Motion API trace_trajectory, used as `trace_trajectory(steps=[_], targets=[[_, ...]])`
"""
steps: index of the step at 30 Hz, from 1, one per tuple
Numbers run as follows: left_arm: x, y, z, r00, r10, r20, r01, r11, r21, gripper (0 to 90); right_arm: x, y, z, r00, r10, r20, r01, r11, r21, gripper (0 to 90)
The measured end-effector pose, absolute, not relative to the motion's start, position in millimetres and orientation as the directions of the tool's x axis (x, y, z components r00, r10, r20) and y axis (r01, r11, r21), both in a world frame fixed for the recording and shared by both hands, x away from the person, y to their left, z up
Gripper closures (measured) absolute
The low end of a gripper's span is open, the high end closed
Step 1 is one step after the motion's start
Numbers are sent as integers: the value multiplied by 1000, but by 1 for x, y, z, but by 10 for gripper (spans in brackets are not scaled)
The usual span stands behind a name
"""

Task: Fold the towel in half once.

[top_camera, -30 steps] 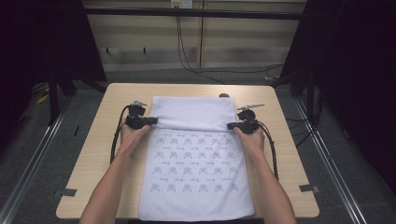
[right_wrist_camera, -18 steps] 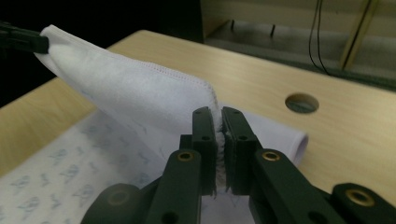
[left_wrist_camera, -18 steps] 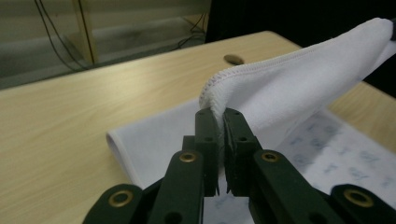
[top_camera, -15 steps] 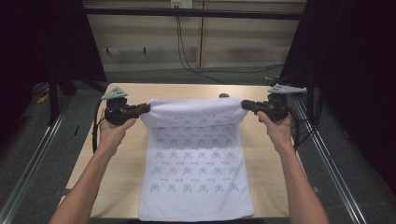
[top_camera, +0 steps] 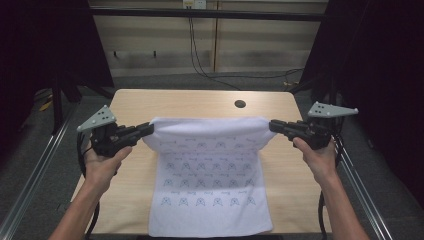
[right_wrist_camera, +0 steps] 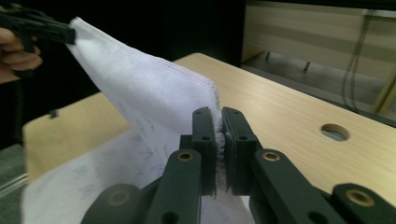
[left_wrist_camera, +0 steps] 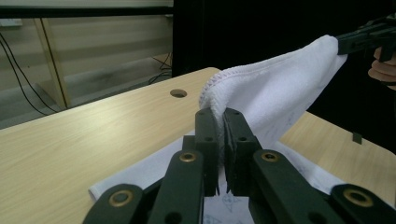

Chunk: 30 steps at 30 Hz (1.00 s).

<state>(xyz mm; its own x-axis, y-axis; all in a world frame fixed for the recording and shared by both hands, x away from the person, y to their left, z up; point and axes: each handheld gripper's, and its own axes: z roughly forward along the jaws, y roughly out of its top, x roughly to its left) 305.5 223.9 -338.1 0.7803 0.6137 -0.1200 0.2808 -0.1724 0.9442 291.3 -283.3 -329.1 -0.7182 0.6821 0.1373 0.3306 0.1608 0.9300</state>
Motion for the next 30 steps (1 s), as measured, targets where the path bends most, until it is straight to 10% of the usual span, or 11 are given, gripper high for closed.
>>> trace_trajectory(steps=[12,30], targets=[[278,227,-429,768,594,-240,461,-252,851,856,245,-278,-409,-730,652,206,468,257,846,846],[246,227,-465,813,527,-246,487,-385,784,851,211,-275,-448,-739,614,277,545,303,782,838]])
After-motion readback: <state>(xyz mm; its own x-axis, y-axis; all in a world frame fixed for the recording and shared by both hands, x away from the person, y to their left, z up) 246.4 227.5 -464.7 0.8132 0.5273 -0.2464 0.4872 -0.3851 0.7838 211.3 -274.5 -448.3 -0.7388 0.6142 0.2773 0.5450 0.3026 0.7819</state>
